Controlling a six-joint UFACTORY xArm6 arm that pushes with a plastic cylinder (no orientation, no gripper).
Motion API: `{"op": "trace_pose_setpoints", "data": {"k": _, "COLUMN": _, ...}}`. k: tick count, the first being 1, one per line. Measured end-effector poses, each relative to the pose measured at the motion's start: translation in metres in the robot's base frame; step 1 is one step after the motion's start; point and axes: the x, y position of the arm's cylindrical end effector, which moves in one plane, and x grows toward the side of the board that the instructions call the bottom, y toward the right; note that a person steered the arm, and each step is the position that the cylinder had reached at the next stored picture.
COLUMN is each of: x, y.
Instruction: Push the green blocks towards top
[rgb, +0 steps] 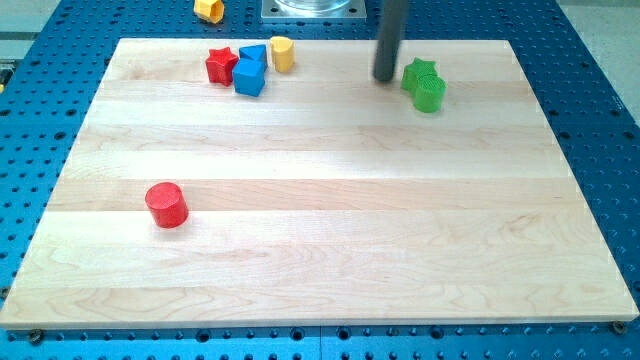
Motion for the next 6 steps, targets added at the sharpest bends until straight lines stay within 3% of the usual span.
{"op": "trace_pose_setpoints", "data": {"k": 1, "x": 0.037, "y": 0.010}}
{"op": "trace_pose_setpoints", "data": {"k": 3, "x": 0.005, "y": 0.085}}
{"op": "trace_pose_setpoints", "data": {"k": 4, "x": -0.002, "y": 0.080}}
{"op": "trace_pose_setpoints", "data": {"k": 5, "x": 0.029, "y": -0.023}}
{"op": "trace_pose_setpoints", "data": {"k": 6, "x": 0.085, "y": -0.004}}
